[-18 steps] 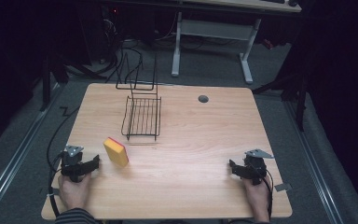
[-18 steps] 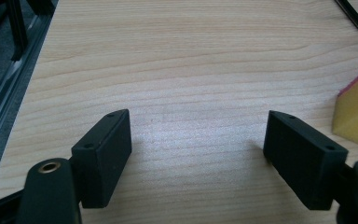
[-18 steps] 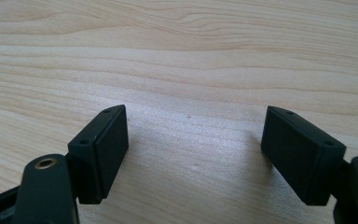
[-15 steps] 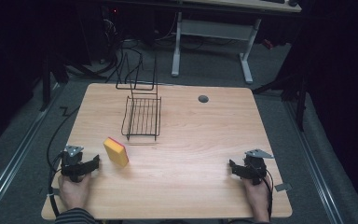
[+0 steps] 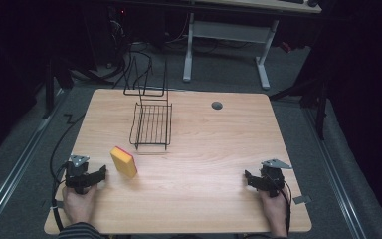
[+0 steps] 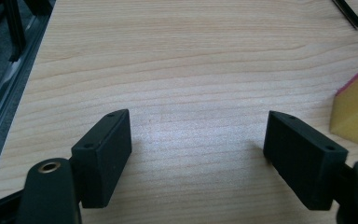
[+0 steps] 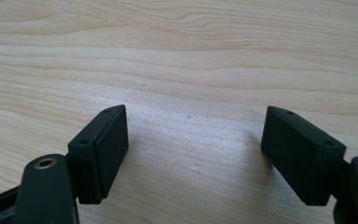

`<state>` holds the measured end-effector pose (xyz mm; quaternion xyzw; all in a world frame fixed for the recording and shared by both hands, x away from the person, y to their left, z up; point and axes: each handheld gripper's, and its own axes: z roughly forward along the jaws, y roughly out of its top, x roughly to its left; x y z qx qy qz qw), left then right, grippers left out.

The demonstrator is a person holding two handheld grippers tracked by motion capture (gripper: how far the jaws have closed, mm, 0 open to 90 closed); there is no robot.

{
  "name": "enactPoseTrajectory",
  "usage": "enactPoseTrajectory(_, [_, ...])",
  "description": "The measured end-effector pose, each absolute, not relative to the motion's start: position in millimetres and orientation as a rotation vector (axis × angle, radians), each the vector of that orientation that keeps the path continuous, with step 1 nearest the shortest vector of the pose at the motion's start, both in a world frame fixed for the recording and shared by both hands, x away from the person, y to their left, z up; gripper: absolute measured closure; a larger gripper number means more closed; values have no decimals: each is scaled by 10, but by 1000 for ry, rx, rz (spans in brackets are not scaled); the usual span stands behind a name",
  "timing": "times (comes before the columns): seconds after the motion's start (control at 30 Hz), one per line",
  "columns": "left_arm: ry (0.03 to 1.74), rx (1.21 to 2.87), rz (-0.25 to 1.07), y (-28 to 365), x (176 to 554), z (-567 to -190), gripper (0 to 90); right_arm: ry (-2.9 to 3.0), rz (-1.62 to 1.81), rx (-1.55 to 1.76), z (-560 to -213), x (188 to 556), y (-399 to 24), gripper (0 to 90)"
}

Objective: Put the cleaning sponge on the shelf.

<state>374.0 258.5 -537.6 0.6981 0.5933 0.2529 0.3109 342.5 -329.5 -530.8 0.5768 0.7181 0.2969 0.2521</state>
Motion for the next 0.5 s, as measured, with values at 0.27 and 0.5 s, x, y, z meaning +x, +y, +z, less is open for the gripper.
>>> enactPoseTrajectory(0.27, [1550,1853,655,2578,3741,-5379,205,1955,807,1564,-5308,3426,-3297,233])
enactPoseTrajectory(0.5, [1546,1863,647,2564,3745,-5381,168,1952,811,1564,-5310,3427,-3296,233])
